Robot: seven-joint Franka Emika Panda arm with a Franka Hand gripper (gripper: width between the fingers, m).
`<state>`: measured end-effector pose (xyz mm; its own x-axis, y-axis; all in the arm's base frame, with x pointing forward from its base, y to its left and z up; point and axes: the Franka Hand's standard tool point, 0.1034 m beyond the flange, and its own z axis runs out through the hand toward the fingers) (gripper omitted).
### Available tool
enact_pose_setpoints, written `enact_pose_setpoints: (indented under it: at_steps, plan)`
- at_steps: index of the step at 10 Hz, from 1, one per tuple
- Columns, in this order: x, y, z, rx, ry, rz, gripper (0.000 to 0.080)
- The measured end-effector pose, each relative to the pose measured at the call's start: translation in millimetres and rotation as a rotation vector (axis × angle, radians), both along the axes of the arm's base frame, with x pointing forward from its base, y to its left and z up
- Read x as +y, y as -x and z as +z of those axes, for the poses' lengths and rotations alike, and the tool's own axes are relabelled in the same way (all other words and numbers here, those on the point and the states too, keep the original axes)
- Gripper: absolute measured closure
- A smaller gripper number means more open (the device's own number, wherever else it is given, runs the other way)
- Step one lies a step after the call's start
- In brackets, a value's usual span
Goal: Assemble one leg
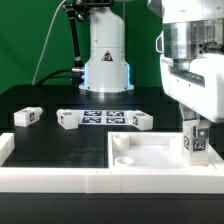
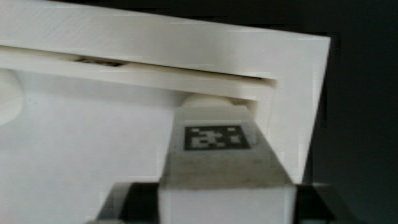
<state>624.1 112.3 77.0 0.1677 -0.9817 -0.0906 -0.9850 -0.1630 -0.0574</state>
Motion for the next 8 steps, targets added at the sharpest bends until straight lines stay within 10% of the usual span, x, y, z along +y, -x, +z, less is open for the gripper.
enact_pose_setpoints:
  at_steps: [2, 8]
  plan:
    - [4.3, 1.3, -0.1, -0.005, 0.002, 0.085, 0.0183]
    - [13.2, 1.7, 1.7, -0.059, 0.046, 0.743, 0.0151]
